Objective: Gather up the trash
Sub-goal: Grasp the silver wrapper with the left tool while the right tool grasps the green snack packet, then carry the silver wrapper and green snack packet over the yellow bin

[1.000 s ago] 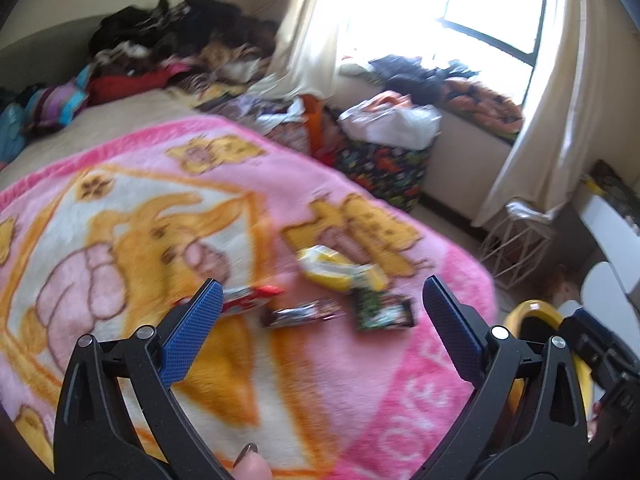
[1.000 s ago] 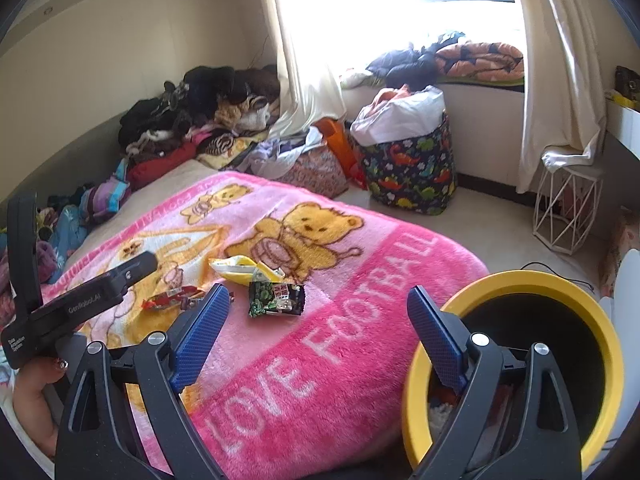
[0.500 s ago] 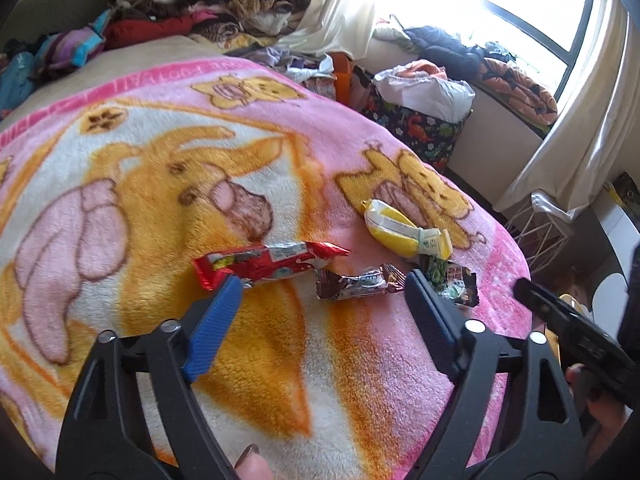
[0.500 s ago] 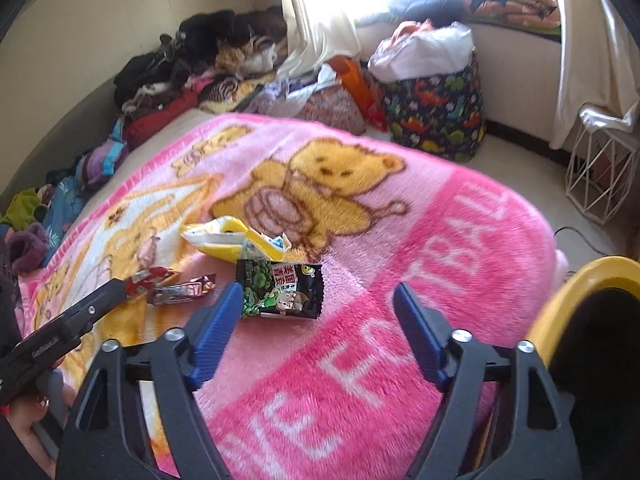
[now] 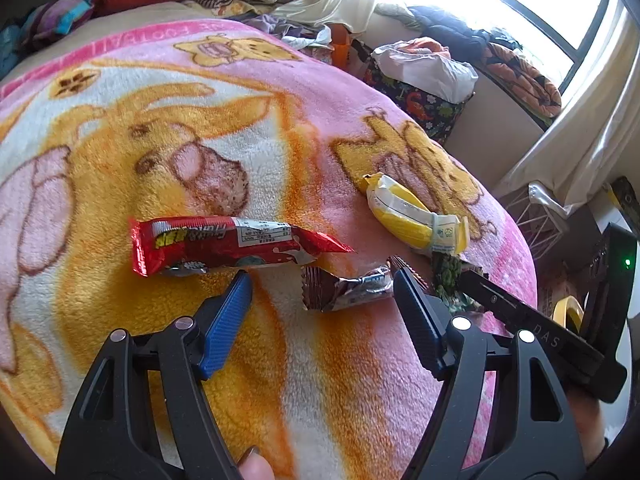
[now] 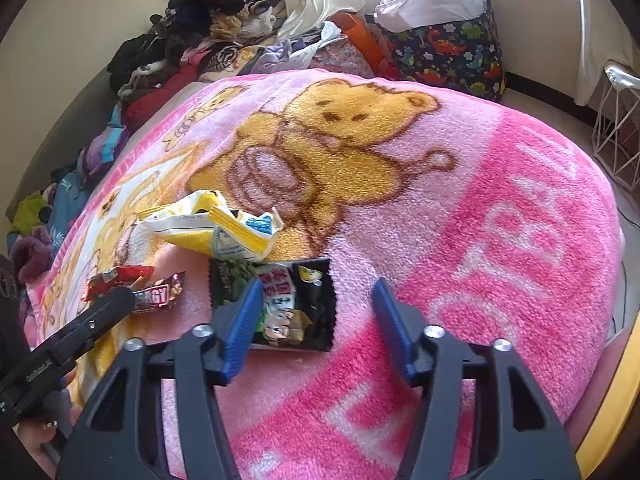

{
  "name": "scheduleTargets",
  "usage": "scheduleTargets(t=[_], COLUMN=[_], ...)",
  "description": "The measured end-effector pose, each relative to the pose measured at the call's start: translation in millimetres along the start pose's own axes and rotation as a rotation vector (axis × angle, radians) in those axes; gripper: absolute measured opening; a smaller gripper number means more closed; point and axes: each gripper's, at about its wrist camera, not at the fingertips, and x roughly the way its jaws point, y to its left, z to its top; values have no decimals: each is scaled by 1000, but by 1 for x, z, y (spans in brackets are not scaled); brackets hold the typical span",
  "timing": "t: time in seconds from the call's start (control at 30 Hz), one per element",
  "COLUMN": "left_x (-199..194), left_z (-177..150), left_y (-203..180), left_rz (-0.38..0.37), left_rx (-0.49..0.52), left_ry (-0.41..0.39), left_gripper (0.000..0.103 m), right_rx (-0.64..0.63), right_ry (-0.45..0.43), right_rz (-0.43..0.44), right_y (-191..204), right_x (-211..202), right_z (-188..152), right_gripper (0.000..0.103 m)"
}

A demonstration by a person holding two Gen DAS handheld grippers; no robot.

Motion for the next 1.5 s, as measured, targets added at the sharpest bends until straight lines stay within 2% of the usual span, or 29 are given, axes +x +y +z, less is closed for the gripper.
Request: scheduleTargets(t=[0.03,0.07,0.1,0.13,0.2,0.47,0.57,0.83,1.2,1.5], left_x=[1,2,3,4,4,0,-2,-12,-37,-56], left_z=[0,1,1,0,0,-2,-5,-10,-8,-7], left_y=[0,-1,-1,-2,-3,-12,-21,-26,-36,-59], left_rz=[2,4,5,6,15,-9,-17,-31,-54,-86], left_rx=[-3,-5,-8,-10,-3,39,69,76,95,136], left_ry=[1,3,3,4,5,0,0,-5,-49,-86], left_gripper=[61,60,59,58,48,20,20,19,18,18], right_rx=[2,2,-4,-11,-17,-23,-14,-5,23,56], right_ry=[10,19,19,20,18,-25,-38,-88,-138,-206], right_rz=[24,36,35,39,42,27,4,-41,-43,-49], right_y=[1,3,4,5,7,10,11,4,-3,-12], right_x=[1,2,2,1,-3,-27,-37,-70,-103,-137], right_z=[-1,-1,-3,-5,-8,-19,-22,-36,-46,-49], right_gripper=[31,30,25,15,7,6,6,6,6,6])
